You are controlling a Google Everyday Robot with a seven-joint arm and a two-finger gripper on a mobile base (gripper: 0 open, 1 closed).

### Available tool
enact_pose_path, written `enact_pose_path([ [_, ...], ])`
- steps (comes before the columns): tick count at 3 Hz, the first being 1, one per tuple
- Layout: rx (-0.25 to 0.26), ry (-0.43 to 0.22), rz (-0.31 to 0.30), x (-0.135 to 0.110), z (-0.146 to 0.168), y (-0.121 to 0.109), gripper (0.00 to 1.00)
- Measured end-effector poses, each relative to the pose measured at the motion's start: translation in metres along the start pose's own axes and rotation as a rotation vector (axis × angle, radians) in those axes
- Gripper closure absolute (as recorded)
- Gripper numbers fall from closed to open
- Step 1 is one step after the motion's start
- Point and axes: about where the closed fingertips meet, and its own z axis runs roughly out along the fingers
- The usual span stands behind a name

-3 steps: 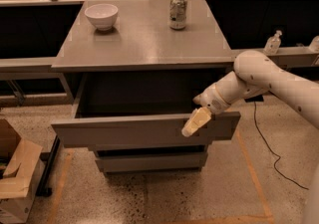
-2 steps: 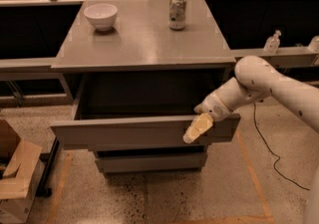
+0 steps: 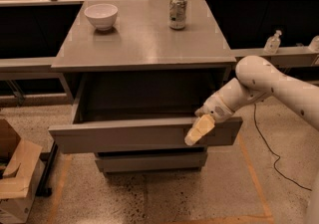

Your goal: Open top drawer

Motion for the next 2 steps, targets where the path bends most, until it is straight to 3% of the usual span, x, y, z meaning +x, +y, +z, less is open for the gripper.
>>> enact_pose_path([
  [1, -0.03, 0.114, -0.043, -0.013, 0.001, 0.008, 0.0],
  [2, -0.063, 0.23, -0.031, 0.002, -0.009, 0.029, 0.0],
])
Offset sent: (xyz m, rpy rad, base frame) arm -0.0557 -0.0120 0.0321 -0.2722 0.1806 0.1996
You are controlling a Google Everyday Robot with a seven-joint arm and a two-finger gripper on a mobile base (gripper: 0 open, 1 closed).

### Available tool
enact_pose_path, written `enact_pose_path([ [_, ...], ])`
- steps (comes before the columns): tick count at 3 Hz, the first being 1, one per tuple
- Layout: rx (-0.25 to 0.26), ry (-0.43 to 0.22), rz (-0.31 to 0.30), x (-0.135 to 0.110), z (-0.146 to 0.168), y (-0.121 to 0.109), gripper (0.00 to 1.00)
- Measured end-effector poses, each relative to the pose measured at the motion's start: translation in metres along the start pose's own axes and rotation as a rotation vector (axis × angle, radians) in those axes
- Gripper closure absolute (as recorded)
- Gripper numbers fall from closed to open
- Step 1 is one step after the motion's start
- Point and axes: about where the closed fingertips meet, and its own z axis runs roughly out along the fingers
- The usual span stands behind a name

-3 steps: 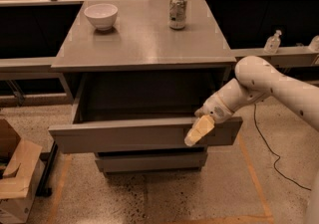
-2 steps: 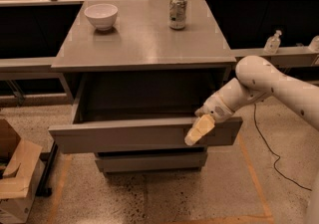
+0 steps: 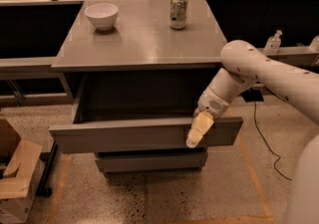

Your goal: Open top drawer

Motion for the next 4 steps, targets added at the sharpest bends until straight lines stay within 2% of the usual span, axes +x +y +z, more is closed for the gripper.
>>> enact_pose_path([
  [1, -0.07, 0.037, 0.109, 0.041, 0.005, 0.03, 0.0],
  [2, -0.07, 0.037, 0.109, 0.038, 0.003, 0.029, 0.0],
  [3, -0.126, 0.021, 0.195, 0.077, 0.014, 0.054, 0.0],
  [4, -0.153, -0.015, 0.252, 0.102, 0.018, 0.077, 0.0],
])
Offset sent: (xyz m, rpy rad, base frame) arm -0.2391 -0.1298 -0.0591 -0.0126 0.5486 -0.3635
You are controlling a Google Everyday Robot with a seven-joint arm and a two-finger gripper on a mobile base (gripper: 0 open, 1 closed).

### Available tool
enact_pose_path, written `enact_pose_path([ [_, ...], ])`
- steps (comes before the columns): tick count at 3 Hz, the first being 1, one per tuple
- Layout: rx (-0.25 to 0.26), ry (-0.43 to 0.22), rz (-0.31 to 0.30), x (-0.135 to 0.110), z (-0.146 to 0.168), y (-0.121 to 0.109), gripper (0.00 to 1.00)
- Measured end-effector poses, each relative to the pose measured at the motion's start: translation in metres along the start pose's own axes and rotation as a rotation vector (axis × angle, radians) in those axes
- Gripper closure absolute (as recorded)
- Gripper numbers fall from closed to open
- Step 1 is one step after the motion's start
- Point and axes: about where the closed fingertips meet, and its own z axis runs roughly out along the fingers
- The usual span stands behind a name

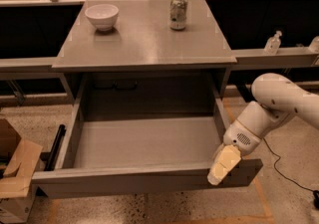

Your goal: Open top drawer

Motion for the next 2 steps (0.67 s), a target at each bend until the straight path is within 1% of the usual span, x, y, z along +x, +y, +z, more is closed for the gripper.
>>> enact_pose_path([
  [1, 0.0, 0.0, 0.0, -0.0047, 0.0016, 0.0053, 0.0],
  [2, 0.0, 0.0, 0.0, -0.0048, 0.0017, 0.0054, 0.0],
])
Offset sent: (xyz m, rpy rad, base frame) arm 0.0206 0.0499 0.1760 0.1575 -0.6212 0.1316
